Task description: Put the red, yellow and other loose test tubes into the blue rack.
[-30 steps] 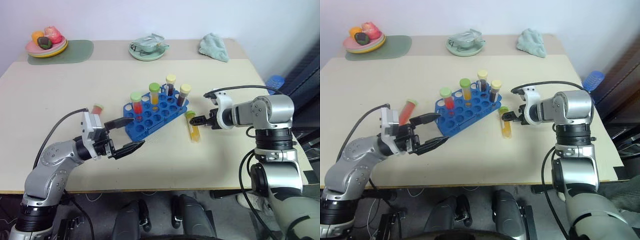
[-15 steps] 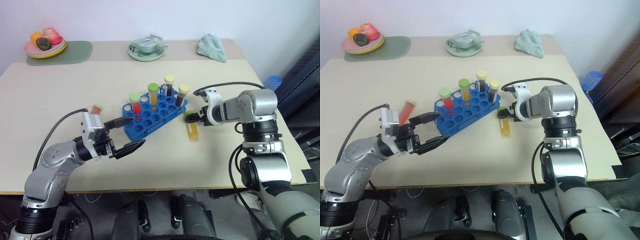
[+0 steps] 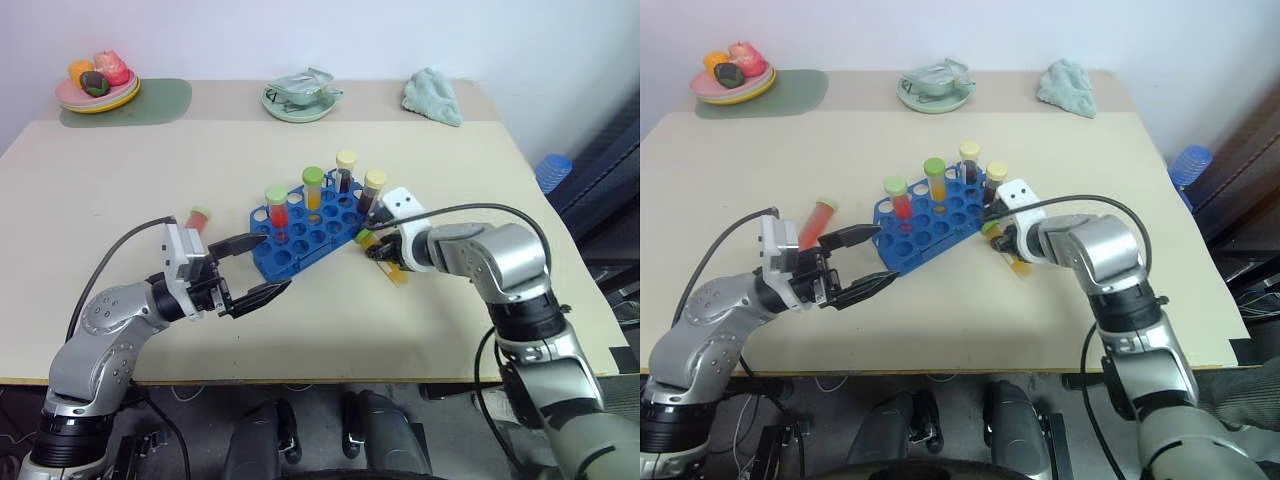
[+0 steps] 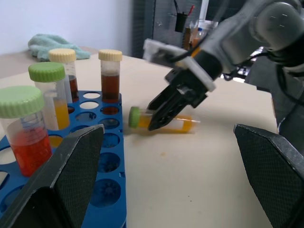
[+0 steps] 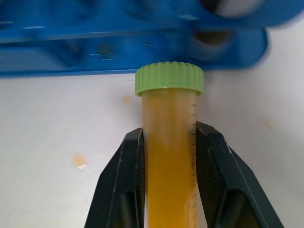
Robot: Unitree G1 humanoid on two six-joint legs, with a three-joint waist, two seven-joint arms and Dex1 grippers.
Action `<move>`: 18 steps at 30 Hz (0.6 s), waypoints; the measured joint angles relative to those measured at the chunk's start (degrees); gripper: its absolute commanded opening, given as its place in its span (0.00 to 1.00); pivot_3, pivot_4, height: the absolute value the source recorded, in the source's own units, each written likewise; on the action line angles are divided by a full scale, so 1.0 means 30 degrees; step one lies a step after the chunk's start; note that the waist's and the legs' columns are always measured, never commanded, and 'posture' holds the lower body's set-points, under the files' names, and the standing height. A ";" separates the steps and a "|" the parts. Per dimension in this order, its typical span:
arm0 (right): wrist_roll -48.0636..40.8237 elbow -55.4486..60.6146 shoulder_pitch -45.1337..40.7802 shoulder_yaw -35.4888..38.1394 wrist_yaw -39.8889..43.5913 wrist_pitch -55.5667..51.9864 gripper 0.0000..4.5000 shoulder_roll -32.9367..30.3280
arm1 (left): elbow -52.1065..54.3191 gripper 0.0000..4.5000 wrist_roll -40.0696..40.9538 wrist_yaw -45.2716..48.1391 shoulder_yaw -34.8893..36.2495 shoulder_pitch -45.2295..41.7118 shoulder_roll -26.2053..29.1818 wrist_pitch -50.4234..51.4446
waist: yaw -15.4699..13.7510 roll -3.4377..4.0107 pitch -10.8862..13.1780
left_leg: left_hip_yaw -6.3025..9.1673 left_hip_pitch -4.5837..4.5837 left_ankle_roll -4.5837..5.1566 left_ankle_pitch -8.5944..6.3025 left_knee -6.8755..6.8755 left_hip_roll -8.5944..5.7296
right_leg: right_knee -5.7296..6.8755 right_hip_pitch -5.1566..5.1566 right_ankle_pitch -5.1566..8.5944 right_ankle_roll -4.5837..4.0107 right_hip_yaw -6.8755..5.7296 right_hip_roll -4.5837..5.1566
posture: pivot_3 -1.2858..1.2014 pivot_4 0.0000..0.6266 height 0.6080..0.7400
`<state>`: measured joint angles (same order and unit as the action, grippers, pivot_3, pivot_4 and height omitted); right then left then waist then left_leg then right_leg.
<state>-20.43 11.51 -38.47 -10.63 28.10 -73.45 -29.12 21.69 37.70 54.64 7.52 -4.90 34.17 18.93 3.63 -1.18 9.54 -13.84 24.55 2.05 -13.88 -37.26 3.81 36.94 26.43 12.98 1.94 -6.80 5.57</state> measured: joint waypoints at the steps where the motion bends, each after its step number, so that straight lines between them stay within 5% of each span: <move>1: -0.0367 0.0870 0.0485 -0.0030 0.0893 0.0746 0.19 -0.0614 | 0.0022 1.00 0.0011 0.0011 -0.0007 -0.0014 0.0001 0.0008 | -0.0008 0.0006 0.0008 | 0.0000 0.0004 -0.0003 0.0002 0.0006 0.0000 | -0.0001 0.0008 0.0001 0.0001 0.0000 -0.0001 | 0.52 0.24 1.00; 7: -0.2315 0.3937 0.2546 0.1104 0.4463 0.5230 0.19 -0.1236 | 0.0048 1.00 0.0049 0.0042 0.0011 -0.0045 0.0012 0.0106 | 0.0059 -0.0001 0.0009 | 0.0004 -0.0005 -0.0016 0.0011 0.0004 0.0004 | -0.0001 0.0004 0.0004 0.0000 0.0001 -0.0007 | 0.52 0.24 1.00; 18: -0.1446 -0.0646 0.2297 0.2801 0.2499 1.6088 0.19 0.6303 | -0.0115 1.00 0.0189 0.0059 0.0197 -0.0435 0.0134 0.0158 | 0.0096 -0.0002 0.0010 | -0.0002 -0.0005 -0.0026 0.0019 0.0002 0.0001 | 0.0013 -0.0001 -0.0026 0.0048 -0.0004 -0.0018 | 0.52 0.24 1.00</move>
<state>-24.77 9.57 -31.58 -2.22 35.60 -25.18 -10.21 21.34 38.27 54.81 8.11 -6.20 34.58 19.40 3.92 -1.19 9.57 -13.85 24.54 1.97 -13.83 -37.26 3.81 36.98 26.42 12.90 2.09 -6.81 5.52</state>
